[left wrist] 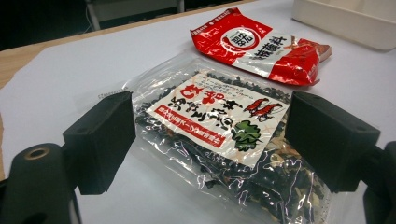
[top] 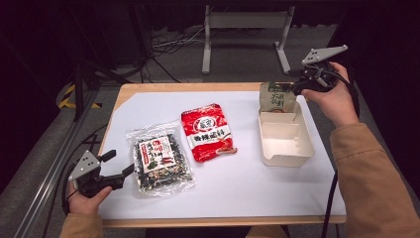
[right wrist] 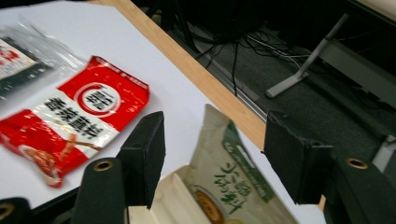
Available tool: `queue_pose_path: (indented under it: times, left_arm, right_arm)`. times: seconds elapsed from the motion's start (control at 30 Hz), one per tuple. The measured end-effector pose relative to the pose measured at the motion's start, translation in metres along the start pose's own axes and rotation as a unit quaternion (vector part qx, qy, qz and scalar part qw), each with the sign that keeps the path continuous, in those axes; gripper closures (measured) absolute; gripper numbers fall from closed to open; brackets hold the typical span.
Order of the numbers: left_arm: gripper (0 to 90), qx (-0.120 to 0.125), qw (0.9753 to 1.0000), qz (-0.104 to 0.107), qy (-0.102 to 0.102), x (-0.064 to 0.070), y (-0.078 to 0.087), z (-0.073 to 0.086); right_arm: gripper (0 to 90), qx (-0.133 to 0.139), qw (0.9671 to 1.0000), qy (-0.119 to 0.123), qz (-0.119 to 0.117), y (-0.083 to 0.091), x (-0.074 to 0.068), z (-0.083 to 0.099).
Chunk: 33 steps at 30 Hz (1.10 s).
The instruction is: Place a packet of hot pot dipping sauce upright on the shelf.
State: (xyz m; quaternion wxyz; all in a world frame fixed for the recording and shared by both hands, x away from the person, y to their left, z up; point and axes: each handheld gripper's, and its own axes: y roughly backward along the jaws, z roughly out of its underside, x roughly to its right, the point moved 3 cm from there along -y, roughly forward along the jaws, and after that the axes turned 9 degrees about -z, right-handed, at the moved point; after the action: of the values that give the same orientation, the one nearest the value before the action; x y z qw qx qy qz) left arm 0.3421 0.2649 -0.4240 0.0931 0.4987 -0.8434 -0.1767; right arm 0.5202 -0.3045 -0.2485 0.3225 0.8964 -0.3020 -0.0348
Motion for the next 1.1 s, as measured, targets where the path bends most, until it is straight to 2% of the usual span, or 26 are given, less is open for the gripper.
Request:
queue_pose_path:
  times: [0.07, 0.1, 0.17, 0.23, 0.27, 0.4, 0.5, 0.67, 0.77, 1.1]
  left_arm:
    - [16.6, 0.0, 1.0, 0.001, 0.001, 0.0, 0.0, 0.0]
    - [16.6, -0.001, 1.0, 0.002, 0.0, 0.0, -0.001, 0.0]
    - [16.4, -0.001, 1.0, 0.002, -0.002, 0.0, -0.003, -0.001]
    - [16.3, -0.003, 1.0, 0.002, 0.0, 0.001, -0.003, -0.001]
    - [16.2, -0.004, 1.0, 0.001, 0.0, 0.0, -0.004, -0.002]
    - [16.2, -0.006, 1.0, -0.001, 0.001, 0.001, -0.006, -0.003]
    - [16.2, -0.006, 1.0, -0.001, 0.002, 0.001, -0.007, -0.004]
    - [16.1, -0.009, 1.0, -0.003, 0.002, 0.002, -0.008, -0.005]
    - [15.9, -0.013, 0.9999, -0.003, 0.001, 0.003, -0.009, -0.006]
    - [15.8, -0.027, 0.9996, -0.005, -0.007, 0.007, -0.012, -0.01]
  right_arm:
    - [37.5, 0.007, 1.0, -0.004, -0.005, 0.002, -0.005, 0.0]
    - [37.4, 0.017, 0.9998, -0.01, -0.008, 0.005, -0.014, 0.001]
    - [37.2, 0.027, 0.9994, -0.017, -0.016, 0.008, -0.022, 0.001]
    - [37.3, 0.029, 0.9993, -0.018, -0.018, 0.009, -0.025, 0.002]
    - [37.3, 0.033, 0.999, -0.021, -0.023, 0.012, -0.032, 0.003]
    - [37.9, 0.042, 0.9981, -0.031, -0.035, 0.014, -0.042, 0.006]
    - [40.4, 0.057, 0.9964, -0.039, -0.05, 0.017, -0.054, 0.01]
    - [40.6, 0.068, 0.9948, -0.045, -0.061, 0.022, -0.071, 0.016]
    - [39.0, 0.078, 0.9925, -0.059, -0.073, 0.022, -0.08, 0.021]
    - [35.4, 0.094, 0.9903, -0.069, -0.076, 0.022, -0.105, 0.036]
